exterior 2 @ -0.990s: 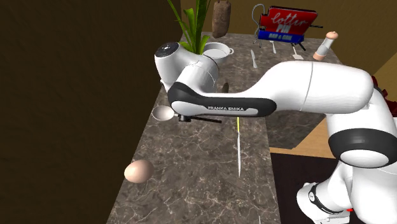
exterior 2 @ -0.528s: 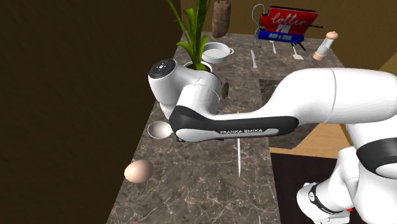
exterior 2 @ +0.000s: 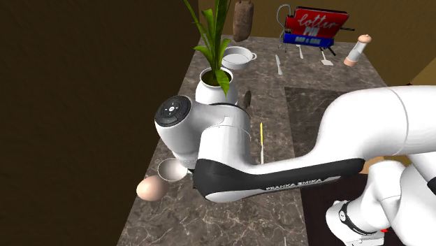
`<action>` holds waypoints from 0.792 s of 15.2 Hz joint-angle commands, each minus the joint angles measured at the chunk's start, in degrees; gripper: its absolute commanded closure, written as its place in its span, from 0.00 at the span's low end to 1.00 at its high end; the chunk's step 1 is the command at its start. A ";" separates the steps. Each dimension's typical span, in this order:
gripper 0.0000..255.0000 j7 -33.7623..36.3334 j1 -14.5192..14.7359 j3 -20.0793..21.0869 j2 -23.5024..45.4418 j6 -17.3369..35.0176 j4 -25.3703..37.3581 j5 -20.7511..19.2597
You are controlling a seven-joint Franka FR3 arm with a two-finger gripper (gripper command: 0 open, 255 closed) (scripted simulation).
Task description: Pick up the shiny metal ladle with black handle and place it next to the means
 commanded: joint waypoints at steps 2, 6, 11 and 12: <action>1.00 3.76 2.21 1.50 -0.37 0.06 -0.76 0.12; 1.00 8.75 5.22 3.57 -0.49 -0.41 -0.81 0.34; 1.00 14.98 8.99 6.15 0.59 -1.35 0.77 0.57; 1.00 16.21 9.76 6.64 0.97 -1.59 1.31 0.60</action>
